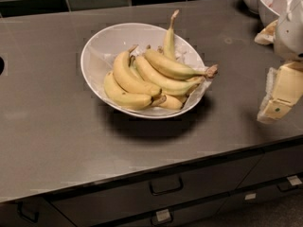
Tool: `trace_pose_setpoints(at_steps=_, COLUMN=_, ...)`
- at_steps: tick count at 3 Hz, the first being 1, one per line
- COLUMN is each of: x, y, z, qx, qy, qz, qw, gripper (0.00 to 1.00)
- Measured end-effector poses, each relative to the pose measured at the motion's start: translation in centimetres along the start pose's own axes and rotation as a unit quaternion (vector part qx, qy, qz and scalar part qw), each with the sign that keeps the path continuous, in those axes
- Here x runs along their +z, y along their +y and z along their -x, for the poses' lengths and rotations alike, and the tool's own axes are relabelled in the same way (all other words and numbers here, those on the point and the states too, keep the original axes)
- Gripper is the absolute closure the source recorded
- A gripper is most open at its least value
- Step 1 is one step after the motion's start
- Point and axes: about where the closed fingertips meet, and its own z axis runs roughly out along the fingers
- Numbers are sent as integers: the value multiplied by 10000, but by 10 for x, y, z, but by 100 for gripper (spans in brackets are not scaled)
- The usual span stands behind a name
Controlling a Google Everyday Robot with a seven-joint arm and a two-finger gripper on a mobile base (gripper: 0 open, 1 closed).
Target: Pick banana from white bowl
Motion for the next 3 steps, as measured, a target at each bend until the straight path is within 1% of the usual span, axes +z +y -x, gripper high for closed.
trace_pose_setpoints(at_steps=1, x=0, y=0, z=1, qx=-3, qy=-6, qz=-8, qw=10000, gripper=0)
trace_pose_setpoints(at_steps=2, x=10, y=-13, z=26, qx=-36, qy=-158, qz=122, qw=9998, gripper=0)
trace_pose_setpoints(at_steps=3, x=24, y=-28, z=55, qx=-128, qy=-385, qz=294, qw=9987, gripper=0)
